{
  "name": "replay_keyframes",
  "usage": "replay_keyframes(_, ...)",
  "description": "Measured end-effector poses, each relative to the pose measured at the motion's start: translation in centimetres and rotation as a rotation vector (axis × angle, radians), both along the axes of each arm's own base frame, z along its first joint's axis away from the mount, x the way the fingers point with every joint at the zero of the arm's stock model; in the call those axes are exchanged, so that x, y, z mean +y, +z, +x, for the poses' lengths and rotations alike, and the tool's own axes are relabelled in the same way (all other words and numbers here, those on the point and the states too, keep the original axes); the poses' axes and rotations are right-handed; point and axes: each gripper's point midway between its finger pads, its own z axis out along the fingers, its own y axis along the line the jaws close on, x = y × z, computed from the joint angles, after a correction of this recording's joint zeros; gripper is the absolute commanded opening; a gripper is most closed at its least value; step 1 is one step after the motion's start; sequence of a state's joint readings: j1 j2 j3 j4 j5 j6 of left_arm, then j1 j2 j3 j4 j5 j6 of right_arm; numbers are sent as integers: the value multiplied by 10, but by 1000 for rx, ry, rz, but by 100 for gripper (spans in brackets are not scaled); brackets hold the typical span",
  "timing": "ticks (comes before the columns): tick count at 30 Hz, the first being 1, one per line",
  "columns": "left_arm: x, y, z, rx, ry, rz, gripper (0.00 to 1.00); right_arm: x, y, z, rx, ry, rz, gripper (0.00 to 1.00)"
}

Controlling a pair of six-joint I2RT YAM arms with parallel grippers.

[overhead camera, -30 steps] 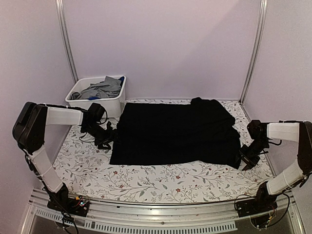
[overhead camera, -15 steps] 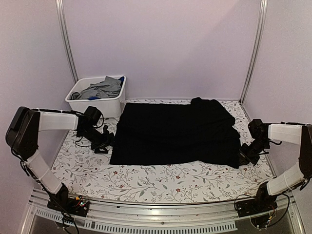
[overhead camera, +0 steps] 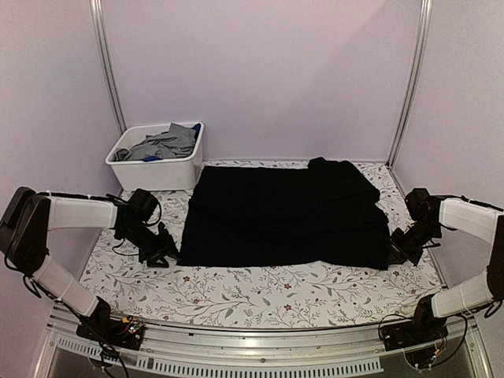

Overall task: Fold and stack the mixed laundry pile
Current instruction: Pick up the flattened T-shirt from the center of the board.

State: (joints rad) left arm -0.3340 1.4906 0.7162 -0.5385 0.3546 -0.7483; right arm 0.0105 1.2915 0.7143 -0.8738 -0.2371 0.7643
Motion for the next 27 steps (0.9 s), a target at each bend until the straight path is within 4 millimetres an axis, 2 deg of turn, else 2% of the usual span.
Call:
replay_keyframes(4,-3,-2,-2,2,-8,-2,37,1,0,-2,5,9,3,0)
replay_keyframes(9,-10,-7,-5,9,-32,-3,35,1,1,-5,10,20,2,0)
replay_keyframes(15,-14,-10,-1,2,-46,-12,17,1,3,-5,2,24,5,0)
replay_keyframes(19,-16,-12,1,4,-59,-11,0,2,4,-5,-1,30,7,0)
replay_keyframes(27,-11,-11,-3,20,-61,20,0,5,8,-10,-1,47,26,0)
